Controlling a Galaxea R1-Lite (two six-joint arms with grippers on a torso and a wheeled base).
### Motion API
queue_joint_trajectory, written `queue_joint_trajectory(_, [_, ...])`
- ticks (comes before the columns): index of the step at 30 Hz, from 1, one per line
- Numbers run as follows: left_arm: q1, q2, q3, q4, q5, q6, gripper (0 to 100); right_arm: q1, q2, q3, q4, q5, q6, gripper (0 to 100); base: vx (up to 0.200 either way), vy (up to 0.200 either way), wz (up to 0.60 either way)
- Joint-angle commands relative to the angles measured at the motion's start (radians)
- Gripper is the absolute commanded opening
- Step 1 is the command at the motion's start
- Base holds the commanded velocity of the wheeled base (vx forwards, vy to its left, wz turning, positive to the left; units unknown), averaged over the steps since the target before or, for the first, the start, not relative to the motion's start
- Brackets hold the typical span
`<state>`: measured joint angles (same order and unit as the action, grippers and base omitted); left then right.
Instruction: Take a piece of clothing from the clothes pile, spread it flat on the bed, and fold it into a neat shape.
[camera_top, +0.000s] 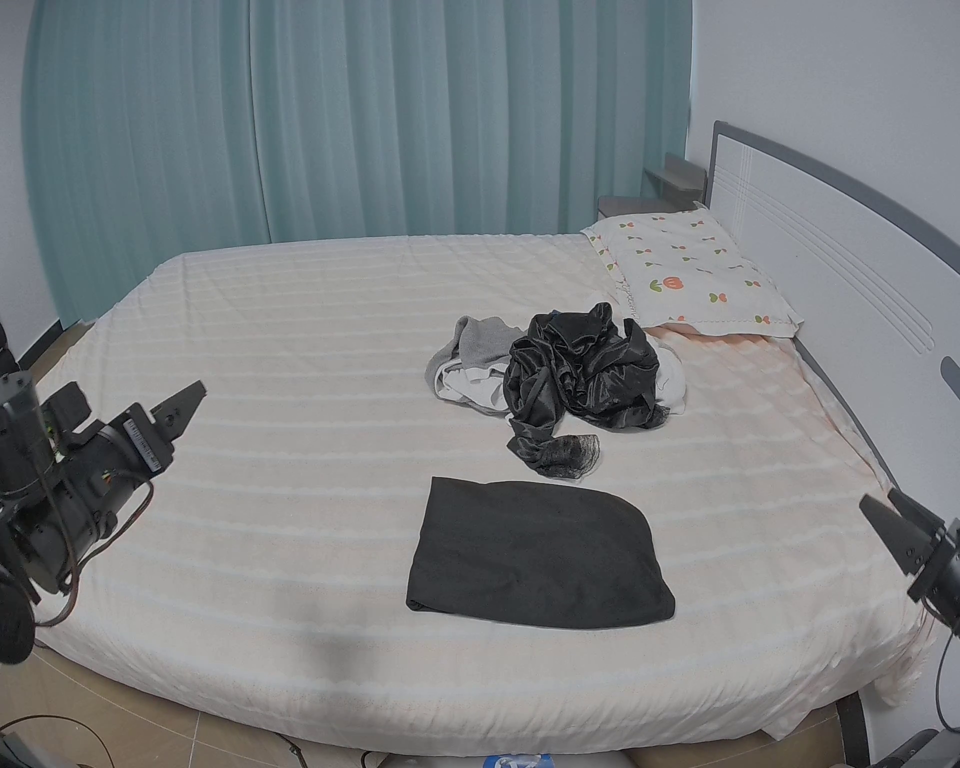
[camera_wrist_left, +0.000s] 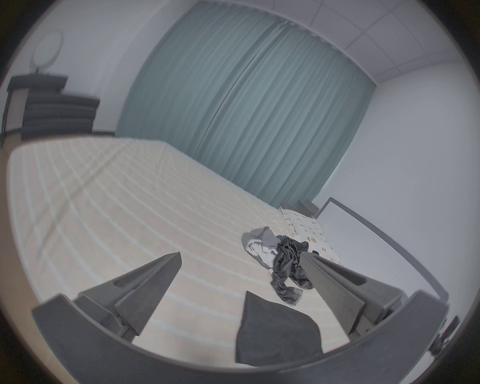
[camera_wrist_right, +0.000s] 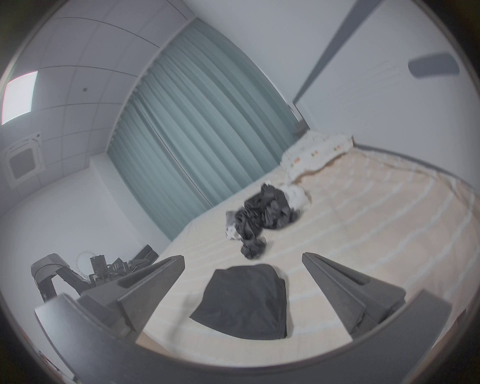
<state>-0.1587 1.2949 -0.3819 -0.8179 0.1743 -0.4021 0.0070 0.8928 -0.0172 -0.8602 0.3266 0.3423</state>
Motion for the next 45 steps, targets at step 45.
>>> queue_joint_trajectory(45, [0.157, -1.276, 0.382, 0.649, 0.120, 0.508, 100, -0.096, -0.793, 0.017, 0.788, -0.006, -0.514, 100, 0.000, 0.000, 0.00])
